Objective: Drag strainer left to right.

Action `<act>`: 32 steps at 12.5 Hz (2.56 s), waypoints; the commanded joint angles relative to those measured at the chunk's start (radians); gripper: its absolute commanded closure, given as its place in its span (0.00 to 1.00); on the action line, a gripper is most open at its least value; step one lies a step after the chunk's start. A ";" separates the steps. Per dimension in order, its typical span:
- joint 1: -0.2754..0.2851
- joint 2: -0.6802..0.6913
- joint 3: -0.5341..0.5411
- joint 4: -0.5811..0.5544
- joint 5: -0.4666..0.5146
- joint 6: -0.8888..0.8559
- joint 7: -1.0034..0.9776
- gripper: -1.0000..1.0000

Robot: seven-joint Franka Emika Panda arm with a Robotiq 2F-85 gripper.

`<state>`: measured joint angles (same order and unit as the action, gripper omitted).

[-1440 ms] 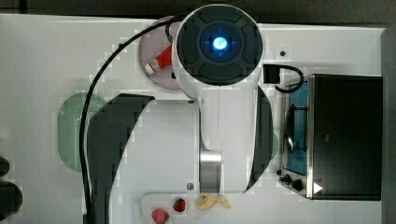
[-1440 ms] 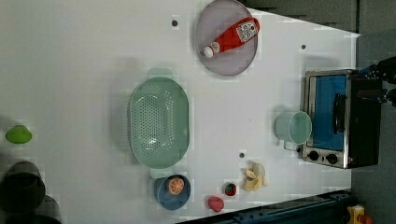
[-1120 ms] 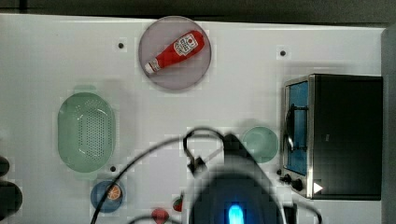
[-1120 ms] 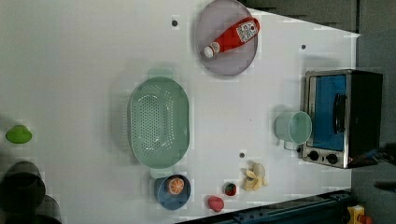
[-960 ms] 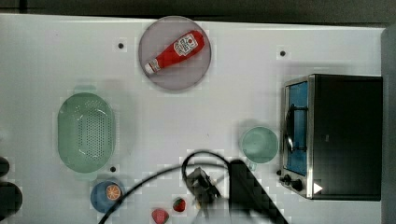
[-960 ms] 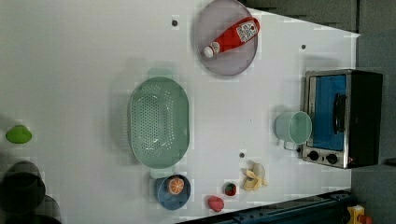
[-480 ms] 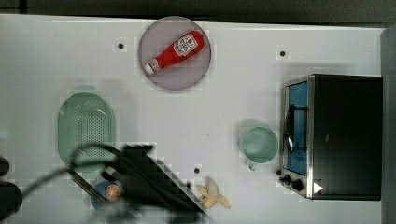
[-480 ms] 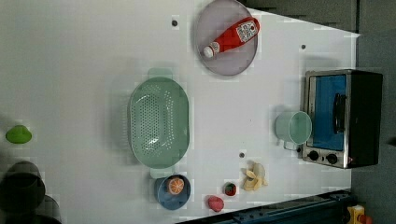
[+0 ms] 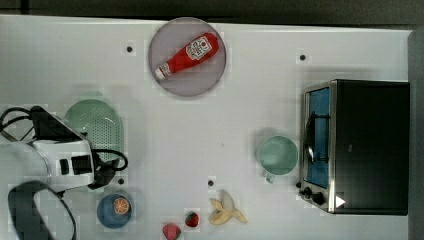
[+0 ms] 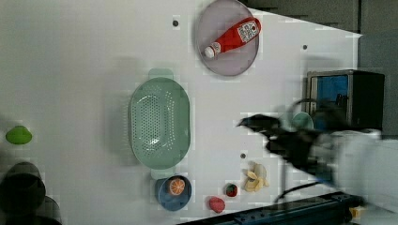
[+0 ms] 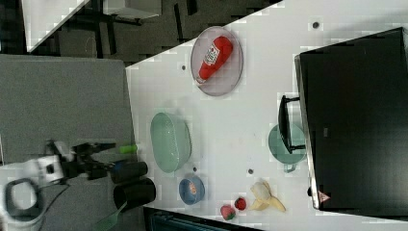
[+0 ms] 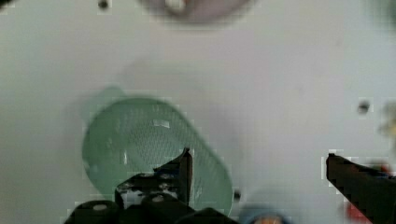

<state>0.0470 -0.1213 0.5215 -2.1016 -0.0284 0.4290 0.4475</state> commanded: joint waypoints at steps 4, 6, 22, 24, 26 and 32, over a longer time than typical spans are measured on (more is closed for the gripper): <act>0.002 0.246 0.010 -0.003 0.001 0.210 0.547 0.00; 0.007 0.345 0.008 -0.003 -0.003 0.279 0.670 0.00; 0.063 0.650 -0.142 -0.037 -0.140 0.546 0.904 0.00; 0.056 0.630 -0.167 -0.063 -0.140 0.556 0.903 0.00; 0.048 0.600 -0.200 -0.099 -0.140 0.560 0.877 0.00; 0.009 0.529 -0.307 -0.198 -0.140 0.585 0.757 0.00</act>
<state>0.0816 0.4185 0.2404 -2.3008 -0.1888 1.0010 1.2842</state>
